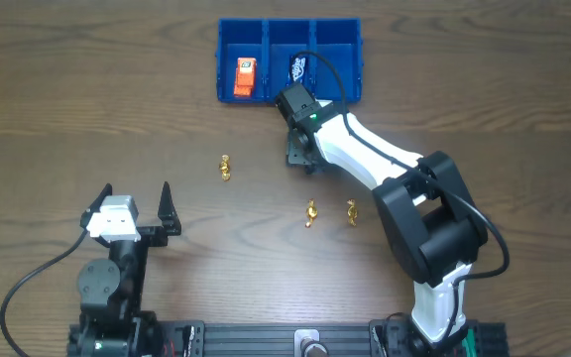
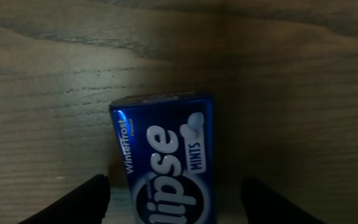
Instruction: Sort Candies Into Trays
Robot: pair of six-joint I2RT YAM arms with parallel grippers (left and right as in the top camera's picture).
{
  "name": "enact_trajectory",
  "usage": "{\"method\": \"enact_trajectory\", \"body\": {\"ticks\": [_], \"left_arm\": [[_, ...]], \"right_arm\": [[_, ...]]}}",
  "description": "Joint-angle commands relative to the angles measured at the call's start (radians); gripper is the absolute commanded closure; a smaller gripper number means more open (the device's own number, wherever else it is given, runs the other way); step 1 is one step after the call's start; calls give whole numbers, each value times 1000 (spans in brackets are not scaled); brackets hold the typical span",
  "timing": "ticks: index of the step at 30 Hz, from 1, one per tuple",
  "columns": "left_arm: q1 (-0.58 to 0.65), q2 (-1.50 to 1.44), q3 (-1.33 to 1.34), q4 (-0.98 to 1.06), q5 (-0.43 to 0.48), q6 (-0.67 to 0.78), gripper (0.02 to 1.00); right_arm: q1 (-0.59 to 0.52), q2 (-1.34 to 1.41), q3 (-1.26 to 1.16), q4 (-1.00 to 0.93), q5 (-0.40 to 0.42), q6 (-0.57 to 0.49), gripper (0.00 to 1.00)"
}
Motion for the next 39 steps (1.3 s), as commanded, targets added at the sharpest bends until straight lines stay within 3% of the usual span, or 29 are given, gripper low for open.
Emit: {"method": "enact_trajectory", "body": {"ticks": [1,4,11,17,21,26,29,34,39], "left_arm": [[-3,-5,-23,-35,-5,7,23],[-3,-5,-23,-35,-5,7,20],[-3,-5,-23,-35,-5,7,20],[-3,-5,-23,-35,-5,7,20],[-3,-5,-23,-35,-5,7,20],[-3,-5,-23,-35,-5,7,20],[-3,-5,-23,-35,-5,7,20],[-3,-5,-23,-35,-5,7,20],[-3,-5,-23,-35,-5,7,20]], "right_arm": [[6,54,-1,5,-27,11,386],[6,56,0,12,-27,12,570],[24,1,0,9,4,15,698],[106,-207,115,-120,172,14,704],[96,-171,343,-235,202,-58,726],[23,56,773,-320,202,-157,752],[-3,172,900,-298,202,-181,750],[-42,331,946,-205,147,-181,744],[-46,389,946,-182,146,-180,715]]}}
